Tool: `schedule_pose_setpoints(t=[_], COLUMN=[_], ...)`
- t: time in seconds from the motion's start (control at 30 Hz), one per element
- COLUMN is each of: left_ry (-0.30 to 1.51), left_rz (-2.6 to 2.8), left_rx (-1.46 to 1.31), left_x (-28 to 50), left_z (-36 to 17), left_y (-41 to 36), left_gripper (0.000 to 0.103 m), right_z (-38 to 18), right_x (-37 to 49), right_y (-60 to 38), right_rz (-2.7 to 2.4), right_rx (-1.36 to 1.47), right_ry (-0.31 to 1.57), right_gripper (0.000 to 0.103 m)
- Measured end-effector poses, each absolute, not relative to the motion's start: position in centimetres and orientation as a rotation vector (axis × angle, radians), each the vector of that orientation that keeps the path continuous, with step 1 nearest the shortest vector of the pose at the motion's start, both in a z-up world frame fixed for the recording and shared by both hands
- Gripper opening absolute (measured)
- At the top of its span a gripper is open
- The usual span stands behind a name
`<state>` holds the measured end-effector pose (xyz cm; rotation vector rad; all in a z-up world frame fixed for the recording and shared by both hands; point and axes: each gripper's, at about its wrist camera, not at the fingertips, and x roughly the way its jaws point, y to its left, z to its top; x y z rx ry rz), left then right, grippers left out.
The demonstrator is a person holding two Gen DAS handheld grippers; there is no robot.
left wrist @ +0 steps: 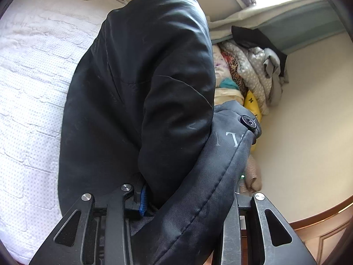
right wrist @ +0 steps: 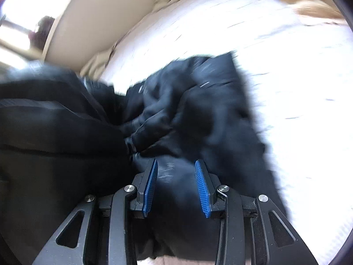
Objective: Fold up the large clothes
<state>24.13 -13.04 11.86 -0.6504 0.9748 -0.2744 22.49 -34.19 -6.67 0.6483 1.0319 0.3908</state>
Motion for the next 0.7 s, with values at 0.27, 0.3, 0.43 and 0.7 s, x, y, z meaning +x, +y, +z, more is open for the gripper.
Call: schedule_pose_setpoints(t=[0.27, 0.3, 0.43, 0.7], left_ry=[1.006, 1.013, 1.031, 1.056], left_rz=[-0.246, -0.241, -0.233, -0.251], left_rx=[-0.533, -0.511, -0.463, -0.359], left_x=[23.8, 23.9, 23.9, 24.5], left_z=[9.4, 9.0, 7.8, 6.5], left_y=[-16.8, -17.5, -19.0, -21.4], left_gripper=[0.041, 0.041, 0.042, 0.05], right_z=[-2.5, -2.1, -1.1, -2.6], right_x=[18.1, 17.6, 17.5, 20.3], right_y=[-44.0, -44.6, -43.9, -41.1], right_rz=[0.486, 0.547, 0.683, 0.781], right_rx=[0.953, 0.998, 1.004, 1.043], right_ry=[0.773, 0.738, 0.701, 0.818], right_gripper=[0.057, 0.063, 0.071, 0.072])
